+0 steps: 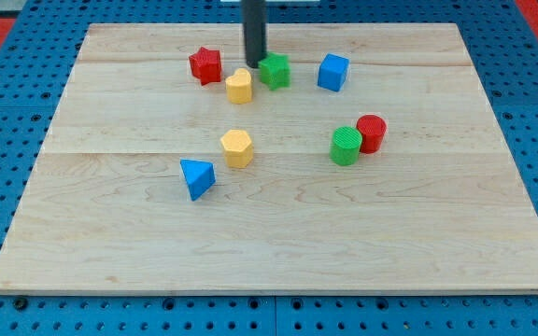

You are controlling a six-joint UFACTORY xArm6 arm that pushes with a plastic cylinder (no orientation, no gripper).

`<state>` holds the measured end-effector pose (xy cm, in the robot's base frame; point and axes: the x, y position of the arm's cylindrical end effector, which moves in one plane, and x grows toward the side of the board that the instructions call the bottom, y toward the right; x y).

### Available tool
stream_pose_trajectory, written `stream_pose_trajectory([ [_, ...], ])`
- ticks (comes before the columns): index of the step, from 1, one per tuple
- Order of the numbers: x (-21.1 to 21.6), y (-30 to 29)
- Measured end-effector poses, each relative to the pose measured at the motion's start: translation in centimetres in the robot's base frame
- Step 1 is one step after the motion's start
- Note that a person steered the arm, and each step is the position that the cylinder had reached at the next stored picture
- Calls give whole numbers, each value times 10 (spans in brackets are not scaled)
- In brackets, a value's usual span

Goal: Push the red star into the green circle

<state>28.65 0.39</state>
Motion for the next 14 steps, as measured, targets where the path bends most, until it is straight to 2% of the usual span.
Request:
stream_pose_trajectory([
  [1, 21, 53],
  [2, 69, 64],
  [3, 70, 70],
  [4, 58, -1],
  [5, 68, -78],
  [6, 51, -152],
  [7, 10, -129],
  [9, -40, -73],
  [10, -64, -84],
  [11, -63, -41],
  [12, -47, -34],
  [13, -30, -53],
  [14, -34, -71],
])
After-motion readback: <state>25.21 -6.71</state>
